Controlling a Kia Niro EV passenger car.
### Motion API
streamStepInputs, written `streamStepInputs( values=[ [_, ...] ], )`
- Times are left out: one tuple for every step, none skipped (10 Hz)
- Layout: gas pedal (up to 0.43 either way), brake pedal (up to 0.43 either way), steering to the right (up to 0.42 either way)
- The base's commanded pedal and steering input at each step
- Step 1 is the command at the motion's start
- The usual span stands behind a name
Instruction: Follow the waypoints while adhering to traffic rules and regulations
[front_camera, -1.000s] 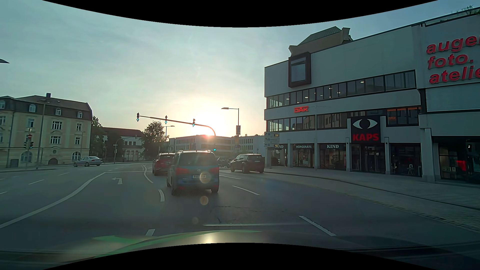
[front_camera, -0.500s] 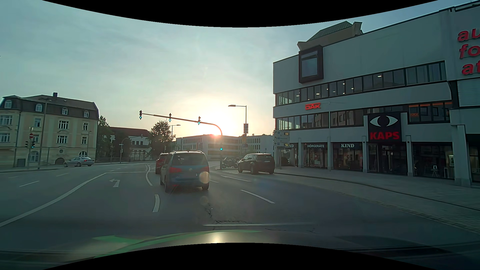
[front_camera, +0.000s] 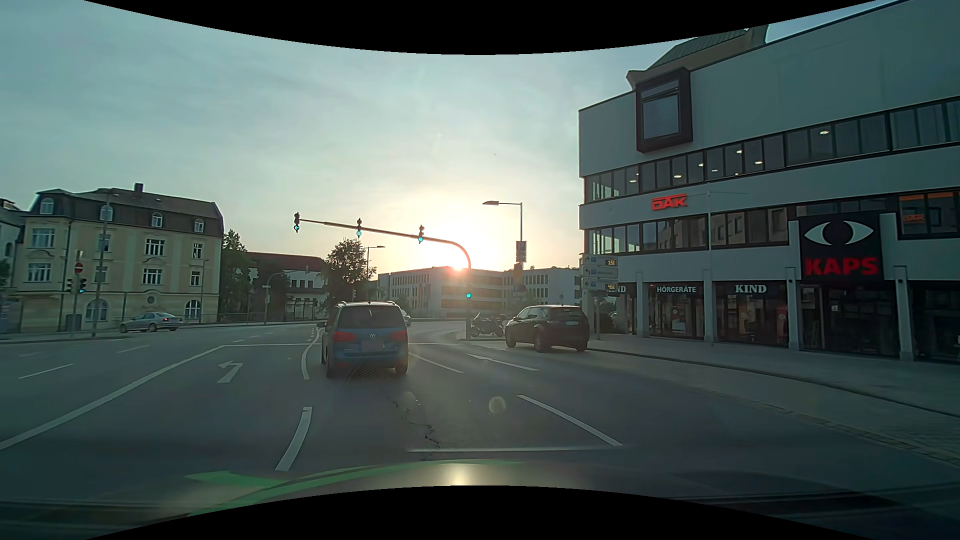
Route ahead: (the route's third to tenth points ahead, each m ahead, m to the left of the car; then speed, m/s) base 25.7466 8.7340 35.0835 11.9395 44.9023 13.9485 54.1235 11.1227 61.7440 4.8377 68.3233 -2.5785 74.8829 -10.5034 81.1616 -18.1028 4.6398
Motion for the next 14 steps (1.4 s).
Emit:
streamStepInputs(
  values=[
    [0.37, 0.0, -0.148],
    [0.37, 0.0, -0.148],
    [0.339, 0.0, -0.148],
    [0.248, 0.0, -0.149],
    [0.24, 0.0, -0.148],
    [0.24, 0.0, -0.148],
    [0.24, 0.0, -0.149],
    [0.24, 0.0, -0.148],
    [0.24, 0.0, -0.148],
    [0.24, 0.0, -0.148],
    [0.24, 0.0, -0.147],
    [0.24, 0.0, -0.136],
    [0.24, 0.0, -0.12],
    [0.24, 0.0, -0.102]
  ],
)
